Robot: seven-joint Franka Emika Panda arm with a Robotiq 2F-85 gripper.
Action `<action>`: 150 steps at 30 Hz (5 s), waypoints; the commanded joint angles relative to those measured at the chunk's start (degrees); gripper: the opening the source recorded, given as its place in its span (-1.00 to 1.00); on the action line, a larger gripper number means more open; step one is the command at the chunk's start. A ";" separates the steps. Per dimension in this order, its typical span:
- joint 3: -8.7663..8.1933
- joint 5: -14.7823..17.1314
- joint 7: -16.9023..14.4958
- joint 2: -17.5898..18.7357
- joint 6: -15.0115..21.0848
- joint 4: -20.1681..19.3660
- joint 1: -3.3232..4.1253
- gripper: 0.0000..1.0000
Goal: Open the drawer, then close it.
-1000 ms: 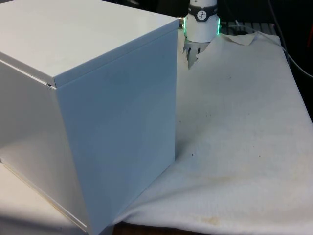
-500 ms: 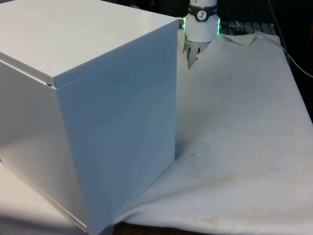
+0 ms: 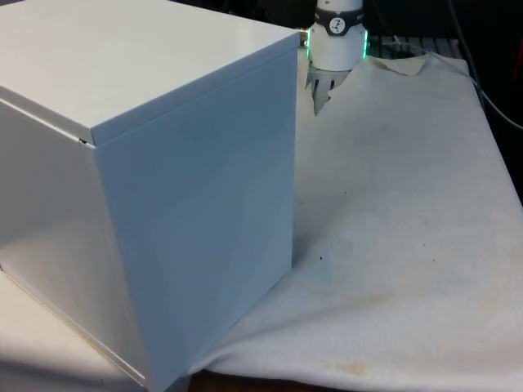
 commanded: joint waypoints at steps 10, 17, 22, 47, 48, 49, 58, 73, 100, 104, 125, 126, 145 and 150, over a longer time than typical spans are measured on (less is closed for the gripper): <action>0.52 0.74 -0.34 0.06 0.80 -1.03 0.00 -1.00; -0.17 -0.34 0.46 -0.63 1.38 -1.32 0.46 -1.00; -0.74 -1.15 0.74 -1.15 1.09 -0.52 0.52 -1.00; -1.09 -4.93 3.38 -3.15 1.43 -2.64 1.66 -1.00; -1.09 -5.04 3.44 -3.21 1.38 -2.64 1.66 -1.00; -1.09 -5.10 3.44 -3.27 1.38 -2.64 1.72 -1.00; -0.92 -4.98 3.67 -3.78 1.09 -3.09 1.83 -1.00; -0.46 -4.53 3.50 -5.44 0.23 -3.72 1.83 -1.00; 1.32 -12.55 10.43 -14.67 0.34 -11.92 1.26 -1.00; 1.78 -15.07 12.61 -16.79 0.17 -13.75 1.15 -1.00; 3.67 -28.13 24.75 -25.90 -0.57 -22.17 0.80 -1.00; 2.81 -27.39 24.01 -25.10 -0.17 -21.37 1.38 -1.00; 4.47 -49.33 44.81 -27.39 0.06 -26.81 0.86 -1.00; 3.72 -46.93 42.40 -26.64 0.00 -25.50 1.32 -1.00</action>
